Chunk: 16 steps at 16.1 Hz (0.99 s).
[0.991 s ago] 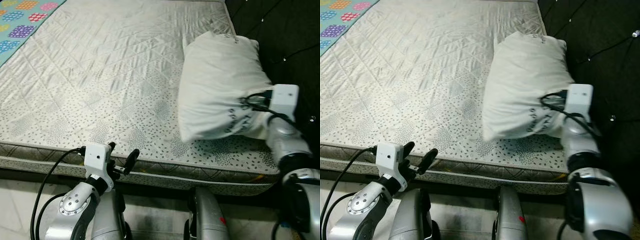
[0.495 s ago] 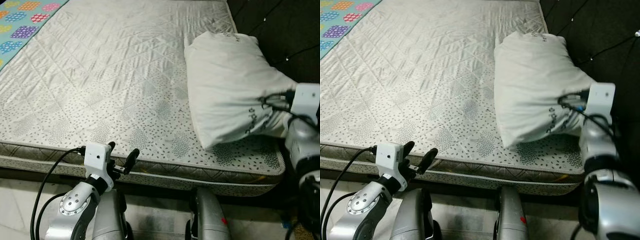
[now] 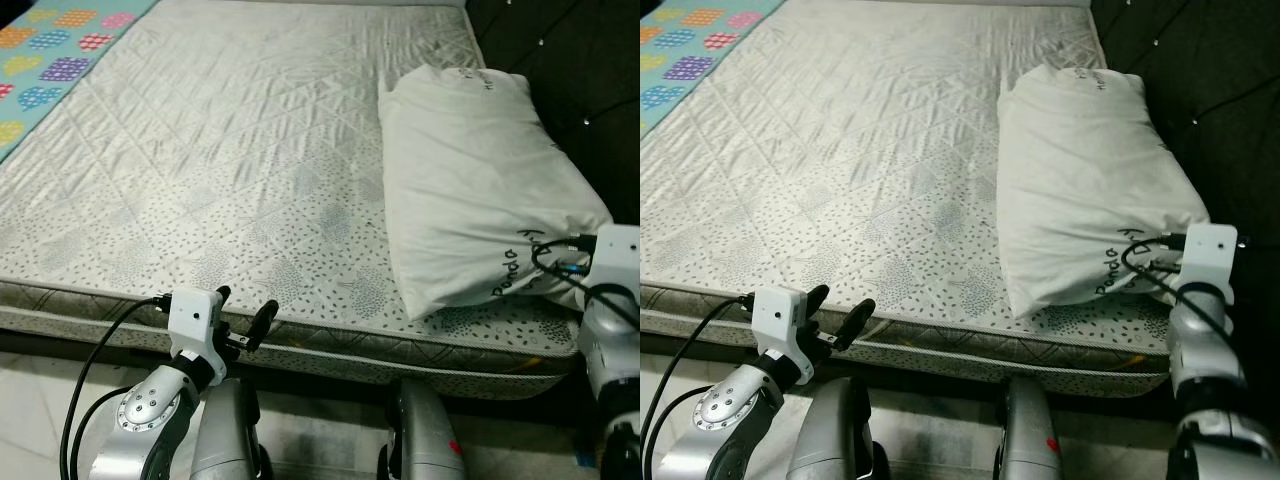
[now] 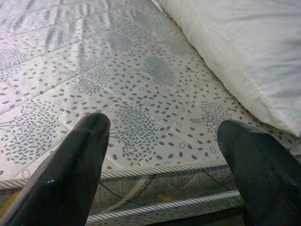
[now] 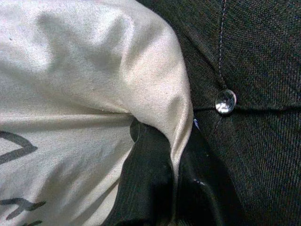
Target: Clean up the room
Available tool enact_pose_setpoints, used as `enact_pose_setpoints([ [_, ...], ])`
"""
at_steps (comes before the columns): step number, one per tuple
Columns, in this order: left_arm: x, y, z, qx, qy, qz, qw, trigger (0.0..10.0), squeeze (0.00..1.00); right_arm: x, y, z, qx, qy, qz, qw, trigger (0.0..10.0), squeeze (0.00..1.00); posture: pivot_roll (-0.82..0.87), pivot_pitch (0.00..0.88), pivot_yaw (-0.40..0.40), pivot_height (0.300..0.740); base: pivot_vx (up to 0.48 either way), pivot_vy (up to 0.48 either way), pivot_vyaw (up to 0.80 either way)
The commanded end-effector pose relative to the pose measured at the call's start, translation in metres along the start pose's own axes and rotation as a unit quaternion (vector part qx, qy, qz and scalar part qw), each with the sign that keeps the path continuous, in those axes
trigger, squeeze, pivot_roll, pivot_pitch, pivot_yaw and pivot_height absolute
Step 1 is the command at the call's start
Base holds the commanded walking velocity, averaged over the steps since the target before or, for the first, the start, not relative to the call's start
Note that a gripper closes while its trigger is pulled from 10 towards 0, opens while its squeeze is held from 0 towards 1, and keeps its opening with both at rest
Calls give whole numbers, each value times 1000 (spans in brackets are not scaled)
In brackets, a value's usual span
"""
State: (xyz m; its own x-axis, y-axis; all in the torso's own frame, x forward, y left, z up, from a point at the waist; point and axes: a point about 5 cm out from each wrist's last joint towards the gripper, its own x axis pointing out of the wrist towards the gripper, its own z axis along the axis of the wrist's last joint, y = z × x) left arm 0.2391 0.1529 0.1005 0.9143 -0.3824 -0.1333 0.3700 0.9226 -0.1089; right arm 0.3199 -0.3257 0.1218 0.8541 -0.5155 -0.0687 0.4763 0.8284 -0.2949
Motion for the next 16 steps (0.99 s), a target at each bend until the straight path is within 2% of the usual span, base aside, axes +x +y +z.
enact_pose_setpoints([
  [1,-1,1,-4,4,10,-2,1000,10000,0,-1,-11,5,14,-11,-29,999,0,0,-119,124,21,591,0,0,0],
  [8,0,1,-5,3,11,-5,1000,10000,0,-23,-20,-5,-3,-3,-27,1000,0,0,-136,127,22,591,0,0,0],
  [13,3,0,-5,3,11,-10,1000,10000,0,-53,-12,-26,-5,24,-4,1000,0,0,-152,131,26,591,0,0,0],
  [16,4,0,-5,3,10,-12,1000,10000,0,-60,-10,-22,-4,26,3,1000,0,0,-155,131,28,591,0,0,0],
])
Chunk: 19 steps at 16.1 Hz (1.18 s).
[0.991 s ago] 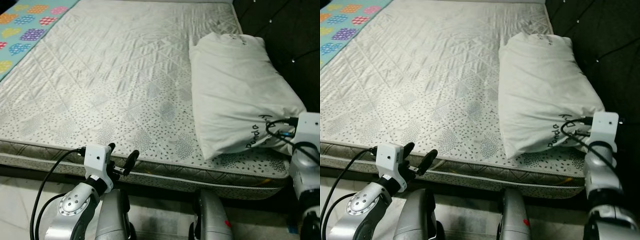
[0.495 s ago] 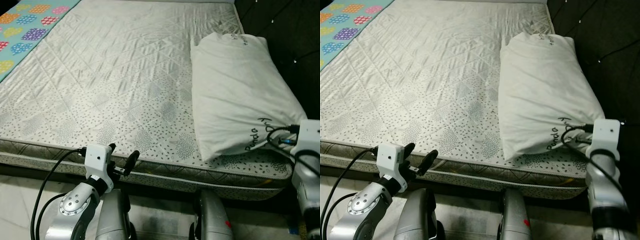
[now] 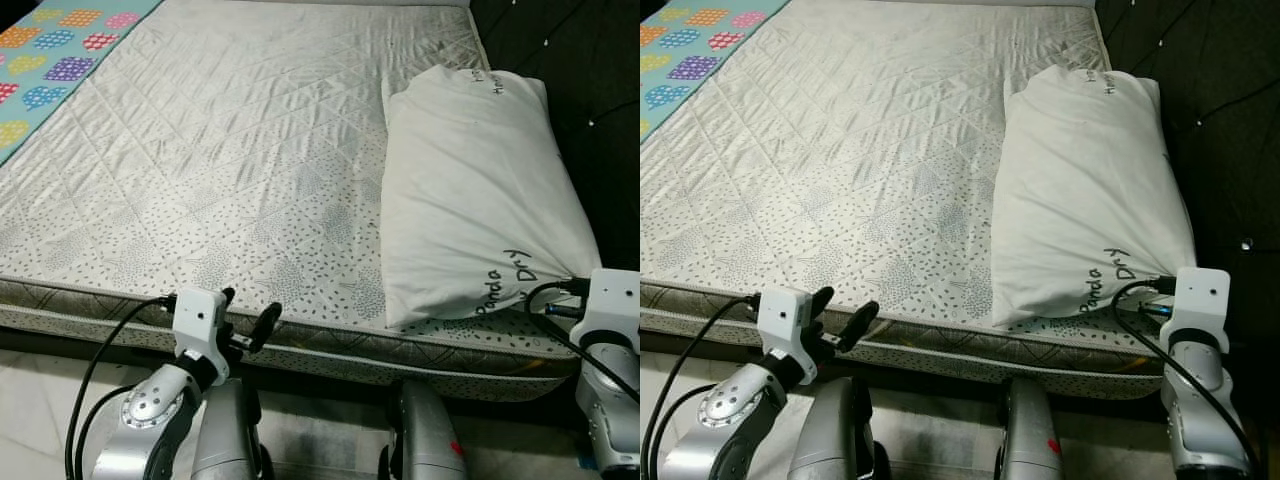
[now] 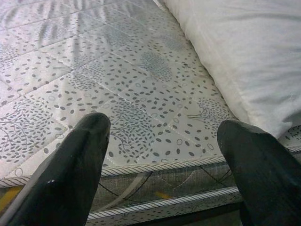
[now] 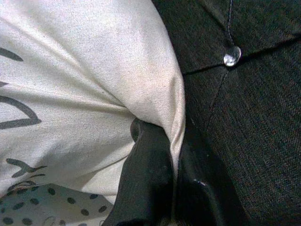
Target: Clean up the room
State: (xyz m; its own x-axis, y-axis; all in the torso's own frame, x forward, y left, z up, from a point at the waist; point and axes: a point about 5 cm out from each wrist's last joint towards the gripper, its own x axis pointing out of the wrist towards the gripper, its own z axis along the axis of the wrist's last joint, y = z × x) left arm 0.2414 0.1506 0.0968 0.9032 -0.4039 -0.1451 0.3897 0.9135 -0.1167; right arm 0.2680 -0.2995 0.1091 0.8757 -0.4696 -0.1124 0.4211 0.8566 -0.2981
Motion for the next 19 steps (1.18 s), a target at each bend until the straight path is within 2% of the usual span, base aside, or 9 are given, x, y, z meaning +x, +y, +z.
enact_pose_setpoints([
  [1,1,1,-1,5,3,0,1000,10000,0,-4,-13,-5,0,16,-29,999,0,0,-156,128,25,591,0,0,0],
  [7,0,0,-2,5,1,2,1000,10000,0,-7,-16,-2,-7,20,-33,999,0,0,-157,128,20,591,0,0,0],
  [9,1,1,-2,5,1,3,1000,10000,0,-5,-10,-3,-11,25,-21,999,0,0,-158,122,18,591,0,0,0],
  [10,1,1,-2,6,-1,7,1000,10000,0,-4,-1,-1,-1,23,-5,1000,10000,169,-155,117,16,591,0,0,0],
  [11,2,2,-2,4,-4,12,1000,10000,0,-4,4,0,3,19,1,1000,10000,643,-154,116,15,591,0,0,0],
  [12,2,3,-1,3,-6,16,1000,10000,0,-2,11,3,15,13,15,1000,10000,1000,-151,113,12,591,0,0,0],
  [14,0,6,-1,5,-10,32,999,10000,0,-1,27,12,23,-3,37,999,10000,1000,-142,106,5,591,0,0,0],
  [19,-4,15,-3,0,-15,72,997,10000,0,0,44,31,35,-42,60,997,10000,1000,-135,97,-2,591,0,0,0],
])
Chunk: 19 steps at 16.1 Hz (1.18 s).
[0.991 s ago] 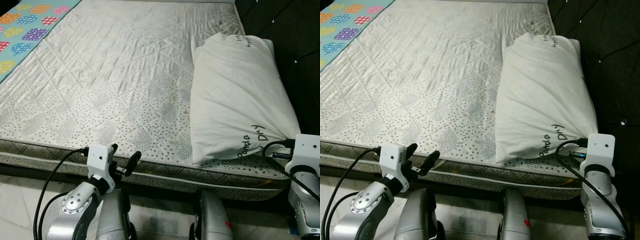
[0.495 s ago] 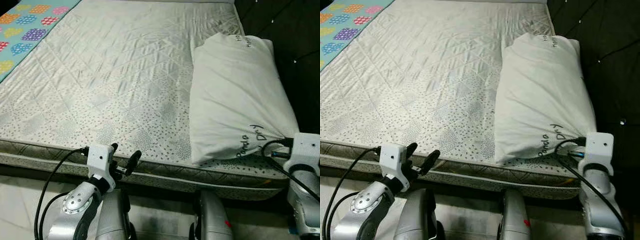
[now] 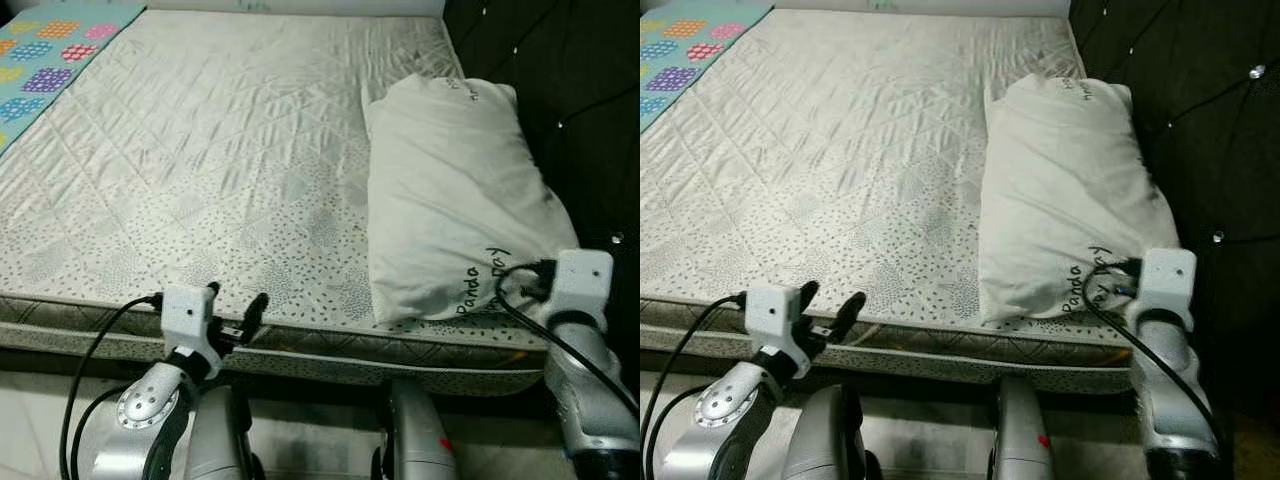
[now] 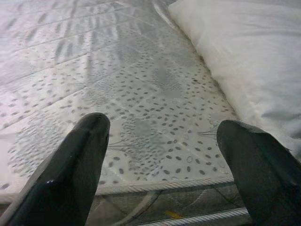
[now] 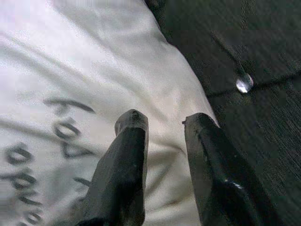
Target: Clean up the room
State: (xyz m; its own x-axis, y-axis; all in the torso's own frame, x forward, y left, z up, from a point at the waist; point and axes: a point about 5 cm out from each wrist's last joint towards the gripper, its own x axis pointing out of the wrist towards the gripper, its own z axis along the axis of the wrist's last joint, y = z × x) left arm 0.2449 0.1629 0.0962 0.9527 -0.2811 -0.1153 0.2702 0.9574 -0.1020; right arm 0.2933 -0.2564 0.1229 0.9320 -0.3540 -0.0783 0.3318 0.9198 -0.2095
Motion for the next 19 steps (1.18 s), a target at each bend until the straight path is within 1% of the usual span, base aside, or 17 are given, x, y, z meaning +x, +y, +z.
enact_pose_setpoints([
  [1,-2,5,-2,4,0,22,1000,10000,0,1,7,7,6,-14,13,1000,10000,1000,-134,96,-1,591,0,0,0],
  [3,-2,13,3,7,-13,60,998,10000,0,1,21,11,21,-21,37,999,10000,1000,-137,95,1,591,0,0,0],
  [5,-8,25,2,8,-18,106,994,10000,0,0,39,8,28,-13,54,998,10000,1000,-132,94,6,591,0,0,0],
  [6,-9,28,2,7,-21,117,993,10000,0,-1,47,7,36,-9,62,997,10000,1000,-127,91,2,591,0,0,0],
  [8,-10,30,4,10,-28,134,991,10000,0,-4,69,9,53,-7,91,994,10000,1000,-119,83,-6,591,0,0,0],
  [9,-10,31,5,12,-31,142,989,10000,0,-7,76,9,58,-5,101,993,10000,1000,-117,82,-6,591,0,0,0],
  [10,-10,31,5,13,-32,144,989,10000,0,-9,79,8,58,-4,107,993,10000,1000,-117,82,-7,591,0,0,0],
  [13,-8,30,5,11,-33,146,989,10000,0,-10,80,6,67,1,117,991,10000,1000,-121,83,-5,591,0,0,0],
  [14,-7,29,5,11,-34,147,989,10000,0,-10,81,6,71,1,121,990,10000,1000,-124,83,-5,591,0,0,0],
  [15,-6,28,6,11,-35,147,989,10000,0,-12,84,9,83,-7,138,987,10000,1000,-126,84,-4,591,0,0,0],
  [17,-6,28,6,11,-36,148,988,10000,0,-15,87,10,72,-17,153,986,10000,1000,-128,84,-5,591,0,0,0],
  [19,-4,30,6,12,-36,151,988,10000,0,-18,88,9,76,-16,160,984,10000,1000,-131,88,-8,591,0,0,0],
])
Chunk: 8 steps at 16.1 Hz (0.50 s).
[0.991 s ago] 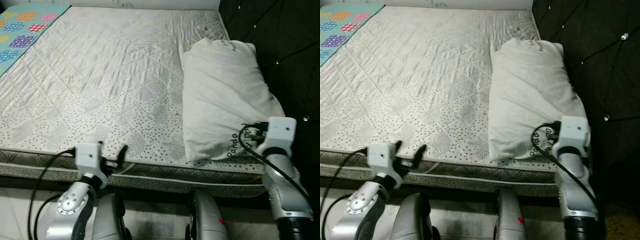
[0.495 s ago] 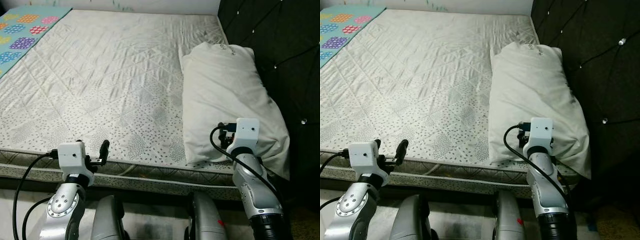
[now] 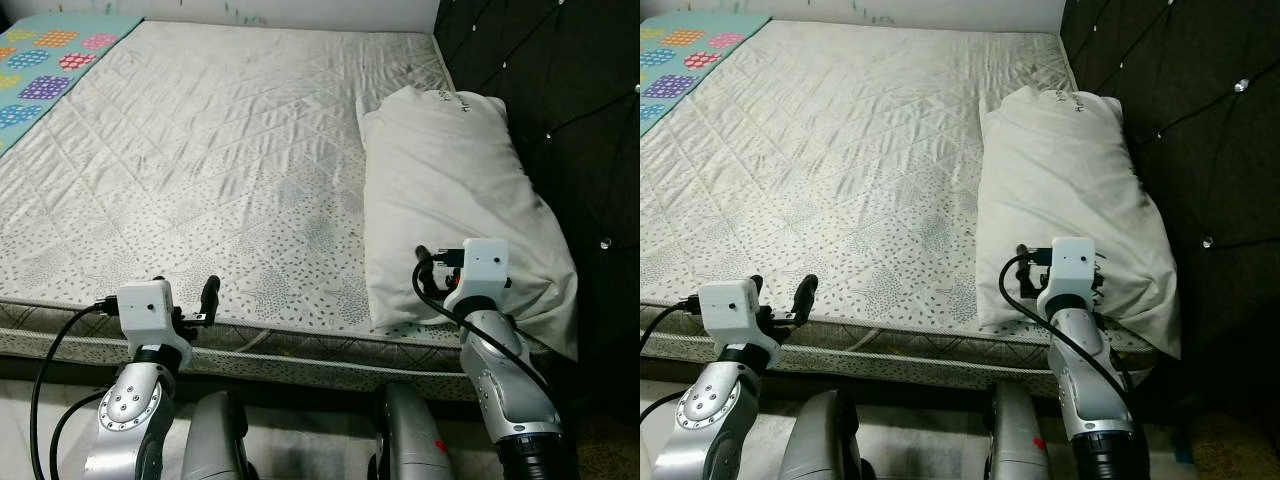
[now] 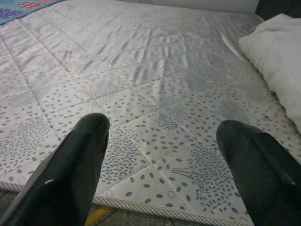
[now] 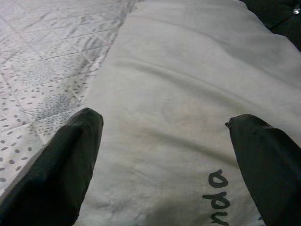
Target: Clean up the room
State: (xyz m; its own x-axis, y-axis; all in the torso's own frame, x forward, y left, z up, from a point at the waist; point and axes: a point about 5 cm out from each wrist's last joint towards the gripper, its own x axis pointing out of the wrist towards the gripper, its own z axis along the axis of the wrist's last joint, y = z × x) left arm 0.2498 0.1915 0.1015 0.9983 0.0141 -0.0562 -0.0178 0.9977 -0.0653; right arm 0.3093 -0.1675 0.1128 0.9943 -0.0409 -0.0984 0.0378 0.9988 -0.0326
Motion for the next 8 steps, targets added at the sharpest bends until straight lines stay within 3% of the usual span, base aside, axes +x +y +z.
enact_pose_setpoints([
  [1,1,3,-2,8,4,5,1000,10000,0,-2,1,2,3,-7,5,1000,10000,1000,-131,89,-8,591,0,0,0],
  [3,2,3,-1,8,3,6,1000,10000,0,-1,4,3,6,-6,12,1000,10000,1000,-131,90,-10,591,0,0,0],
  [4,2,2,-1,8,2,6,1000,10000,0,-1,6,7,13,-16,17,1000,10000,0,-131,91,-11,591,0,0,0],
  [8,1,0,-2,7,3,2,1000,10000,0,1,5,11,25,-23,10,999,10000,0,-127,89,-10,591,0,0,0],
])
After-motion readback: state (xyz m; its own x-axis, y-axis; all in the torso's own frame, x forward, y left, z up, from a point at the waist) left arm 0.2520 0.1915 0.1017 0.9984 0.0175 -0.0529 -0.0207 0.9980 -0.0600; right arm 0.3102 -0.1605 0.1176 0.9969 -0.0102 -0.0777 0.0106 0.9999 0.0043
